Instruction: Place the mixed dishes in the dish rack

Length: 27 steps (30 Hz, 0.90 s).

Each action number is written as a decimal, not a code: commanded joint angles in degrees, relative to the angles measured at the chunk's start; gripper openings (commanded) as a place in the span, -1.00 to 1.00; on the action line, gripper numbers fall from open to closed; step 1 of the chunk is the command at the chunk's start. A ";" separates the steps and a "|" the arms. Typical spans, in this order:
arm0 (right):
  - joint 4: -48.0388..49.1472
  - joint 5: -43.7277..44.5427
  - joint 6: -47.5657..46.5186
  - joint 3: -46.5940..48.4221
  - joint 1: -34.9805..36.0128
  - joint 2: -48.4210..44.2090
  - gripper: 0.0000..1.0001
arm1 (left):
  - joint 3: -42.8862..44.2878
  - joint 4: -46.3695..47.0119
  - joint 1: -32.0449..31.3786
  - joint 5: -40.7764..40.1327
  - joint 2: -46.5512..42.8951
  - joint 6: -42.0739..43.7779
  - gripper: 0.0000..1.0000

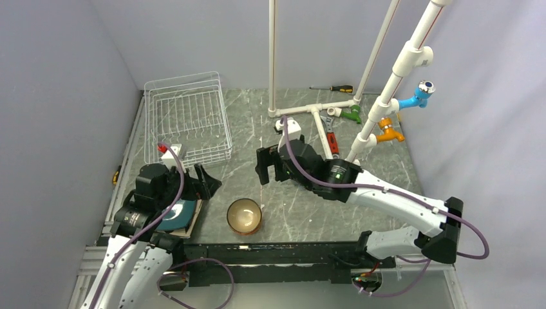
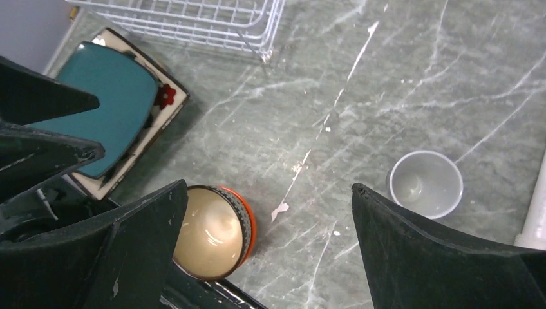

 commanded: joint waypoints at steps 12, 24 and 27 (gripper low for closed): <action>6.69 -11.00 7.86 -15.73 2.58 4.76 0.87 | 0.51 -0.04 0.15 -0.66 2.10 -4.72 0.99; -6.46 7.09 7.83 0.74 12.94 24.08 0.42 | 0.72 -0.58 0.25 -0.94 1.20 -5.30 0.99; -7.63 10.31 8.53 1.96 13.86 26.36 0.15 | 0.86 -0.76 0.18 -1.08 1.22 -5.08 0.99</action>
